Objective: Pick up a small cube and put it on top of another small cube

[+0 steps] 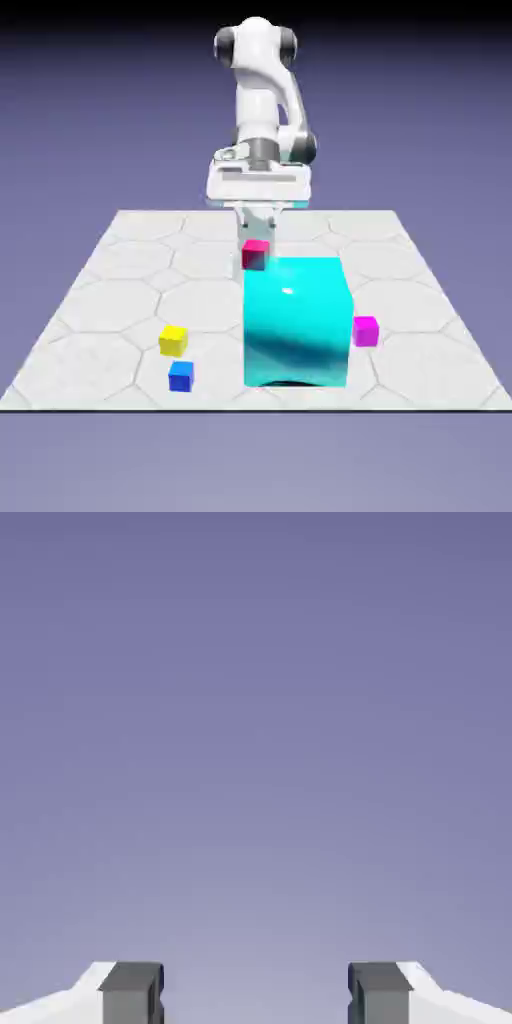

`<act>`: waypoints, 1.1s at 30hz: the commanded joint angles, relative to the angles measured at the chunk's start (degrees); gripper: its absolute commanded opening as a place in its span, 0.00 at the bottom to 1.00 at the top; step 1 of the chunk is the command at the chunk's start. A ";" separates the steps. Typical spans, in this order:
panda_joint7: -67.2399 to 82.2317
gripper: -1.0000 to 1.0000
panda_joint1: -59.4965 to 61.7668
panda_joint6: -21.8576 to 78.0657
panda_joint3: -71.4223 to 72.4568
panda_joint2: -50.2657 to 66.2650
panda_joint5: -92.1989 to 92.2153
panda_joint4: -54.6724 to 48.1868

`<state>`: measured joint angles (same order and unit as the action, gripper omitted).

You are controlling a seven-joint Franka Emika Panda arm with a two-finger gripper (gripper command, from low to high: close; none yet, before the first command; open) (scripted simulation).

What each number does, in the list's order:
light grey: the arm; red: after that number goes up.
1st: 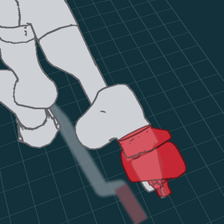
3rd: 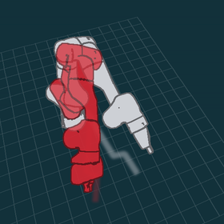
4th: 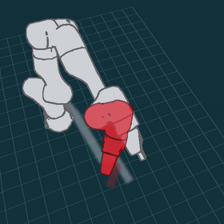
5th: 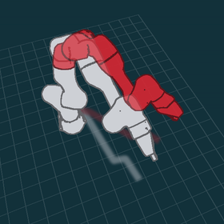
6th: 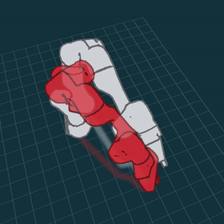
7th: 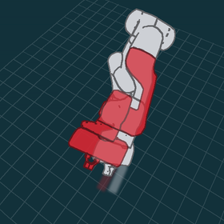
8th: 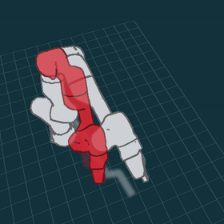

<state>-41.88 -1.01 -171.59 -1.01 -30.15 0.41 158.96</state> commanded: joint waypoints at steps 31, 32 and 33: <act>14.94 0.50 -8.18 62.20 -25.97 64.37 10.66 -52.44; 15.43 0.50 -8.45 64.21 -26.81 66.45 11.00 -54.13; 15.91 0.50 -8.71 66.22 -27.65 68.53 11.35 -55.82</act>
<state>-25.97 -9.72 -105.37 -28.66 38.37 11.76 103.14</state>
